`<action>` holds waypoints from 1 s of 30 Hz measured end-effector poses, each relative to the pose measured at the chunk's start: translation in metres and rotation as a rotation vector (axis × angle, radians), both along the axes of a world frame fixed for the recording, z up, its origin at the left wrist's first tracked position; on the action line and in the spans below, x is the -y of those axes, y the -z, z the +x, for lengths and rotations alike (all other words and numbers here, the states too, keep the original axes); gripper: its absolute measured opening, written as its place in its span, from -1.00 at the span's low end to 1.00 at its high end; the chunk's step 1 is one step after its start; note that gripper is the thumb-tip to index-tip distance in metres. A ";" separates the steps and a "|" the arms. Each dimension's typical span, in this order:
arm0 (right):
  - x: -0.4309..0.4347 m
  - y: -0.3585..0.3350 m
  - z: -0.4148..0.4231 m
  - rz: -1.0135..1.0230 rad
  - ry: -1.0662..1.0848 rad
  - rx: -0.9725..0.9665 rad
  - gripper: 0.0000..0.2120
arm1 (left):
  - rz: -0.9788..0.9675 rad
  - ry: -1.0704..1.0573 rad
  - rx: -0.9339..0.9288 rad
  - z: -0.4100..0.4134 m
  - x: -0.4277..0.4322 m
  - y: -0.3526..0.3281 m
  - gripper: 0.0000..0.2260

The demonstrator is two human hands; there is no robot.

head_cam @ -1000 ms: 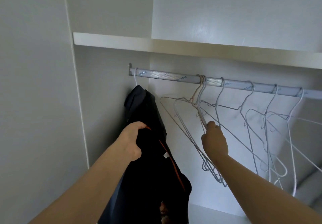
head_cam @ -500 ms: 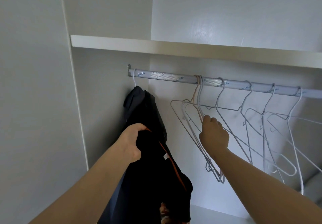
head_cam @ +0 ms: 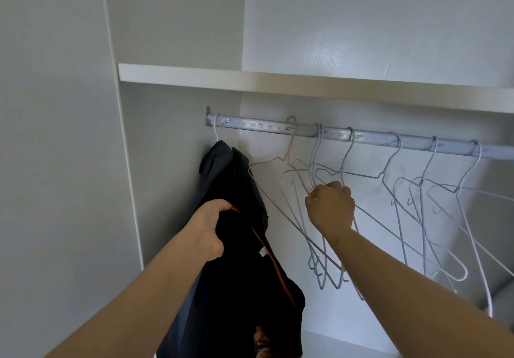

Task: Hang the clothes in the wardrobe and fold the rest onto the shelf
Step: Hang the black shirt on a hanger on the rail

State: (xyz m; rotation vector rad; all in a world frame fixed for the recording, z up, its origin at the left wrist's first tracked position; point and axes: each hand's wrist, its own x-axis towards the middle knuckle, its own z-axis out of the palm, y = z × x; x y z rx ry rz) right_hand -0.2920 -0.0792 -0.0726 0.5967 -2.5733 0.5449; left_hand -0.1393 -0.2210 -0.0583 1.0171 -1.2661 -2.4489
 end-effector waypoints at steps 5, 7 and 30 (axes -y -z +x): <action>0.002 -0.006 0.003 0.100 -0.020 -0.023 -0.84 | -0.011 0.001 -0.005 0.002 -0.002 0.001 -0.88; 0.000 -0.003 0.006 0.167 0.018 0.005 -0.74 | -0.022 0.001 -0.001 0.002 -0.002 0.002 -0.88; -0.046 0.030 0.057 -0.785 -0.279 0.713 -0.74 | -0.049 0.013 0.013 -0.011 -0.018 0.014 -0.89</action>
